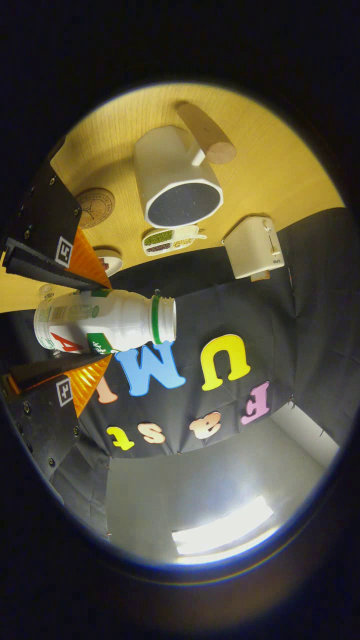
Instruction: Take the bottle from table, then pour the juice into the cup, finally place the bottle on the coaster
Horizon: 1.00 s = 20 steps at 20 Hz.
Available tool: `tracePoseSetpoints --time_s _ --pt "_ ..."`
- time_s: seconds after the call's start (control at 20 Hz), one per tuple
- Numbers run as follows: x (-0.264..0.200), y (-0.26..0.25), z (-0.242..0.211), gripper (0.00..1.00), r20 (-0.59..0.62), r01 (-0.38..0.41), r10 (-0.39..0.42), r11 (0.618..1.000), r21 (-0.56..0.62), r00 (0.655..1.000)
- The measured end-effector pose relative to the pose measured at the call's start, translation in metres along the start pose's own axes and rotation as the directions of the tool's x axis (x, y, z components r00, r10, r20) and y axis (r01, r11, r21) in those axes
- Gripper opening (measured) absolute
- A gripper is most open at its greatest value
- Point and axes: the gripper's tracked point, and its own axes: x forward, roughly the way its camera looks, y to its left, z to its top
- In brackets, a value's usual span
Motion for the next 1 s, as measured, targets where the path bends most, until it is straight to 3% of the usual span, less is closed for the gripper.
tracePoseSetpoints --time_s 0.3,1.0 --pt "-0.001 0.003 0.012 0.65 0.043 0.043 -0.036 0.983 -0.176 0.998" --pt "-0.005 0.005 0.026 0.65 0.128 0.097 -0.051 0.917 -0.386 0.990"
